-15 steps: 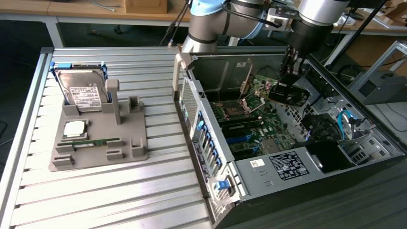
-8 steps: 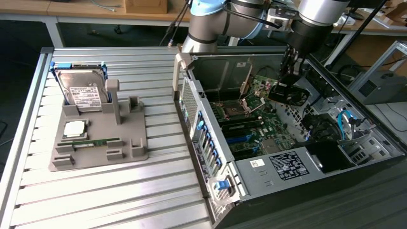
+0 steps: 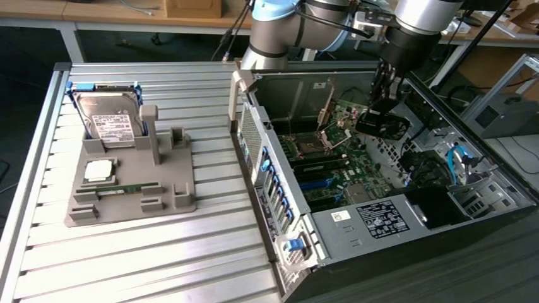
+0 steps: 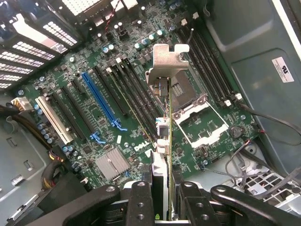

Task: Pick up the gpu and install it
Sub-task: 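Insert the gpu into the slot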

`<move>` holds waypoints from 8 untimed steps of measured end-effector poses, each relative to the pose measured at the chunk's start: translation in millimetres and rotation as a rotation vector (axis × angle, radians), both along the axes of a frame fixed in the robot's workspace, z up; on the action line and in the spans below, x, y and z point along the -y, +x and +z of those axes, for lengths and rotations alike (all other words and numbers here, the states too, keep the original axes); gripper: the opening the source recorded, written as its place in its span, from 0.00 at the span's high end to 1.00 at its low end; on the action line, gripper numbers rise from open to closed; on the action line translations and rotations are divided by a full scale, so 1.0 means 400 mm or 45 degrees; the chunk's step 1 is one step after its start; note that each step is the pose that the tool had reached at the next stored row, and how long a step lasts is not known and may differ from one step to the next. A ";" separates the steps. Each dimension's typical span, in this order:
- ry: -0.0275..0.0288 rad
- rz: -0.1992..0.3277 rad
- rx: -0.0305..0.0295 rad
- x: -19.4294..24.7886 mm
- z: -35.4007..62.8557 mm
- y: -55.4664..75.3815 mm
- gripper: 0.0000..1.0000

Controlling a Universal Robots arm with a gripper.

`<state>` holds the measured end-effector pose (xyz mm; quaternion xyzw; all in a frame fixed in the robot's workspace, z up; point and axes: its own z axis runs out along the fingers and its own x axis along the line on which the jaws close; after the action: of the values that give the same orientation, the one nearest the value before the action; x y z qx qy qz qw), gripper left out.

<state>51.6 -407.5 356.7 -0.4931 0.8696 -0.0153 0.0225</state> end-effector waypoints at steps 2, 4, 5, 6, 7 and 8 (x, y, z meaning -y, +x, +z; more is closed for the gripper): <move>0.0000 0.006 0.0000 0.000 0.000 0.000 0.73; 0.0001 0.012 0.0000 0.000 0.000 0.000 0.73; 0.0000 0.015 0.0000 0.000 0.000 0.000 0.73; 0.0000 0.018 0.0000 0.000 0.000 0.000 0.73; 0.0001 0.023 0.0001 0.000 -0.001 0.000 0.73; 0.0000 0.028 0.0000 0.000 -0.001 0.000 0.73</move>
<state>51.6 -407.5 356.5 -0.5028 0.8640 -0.0150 0.0227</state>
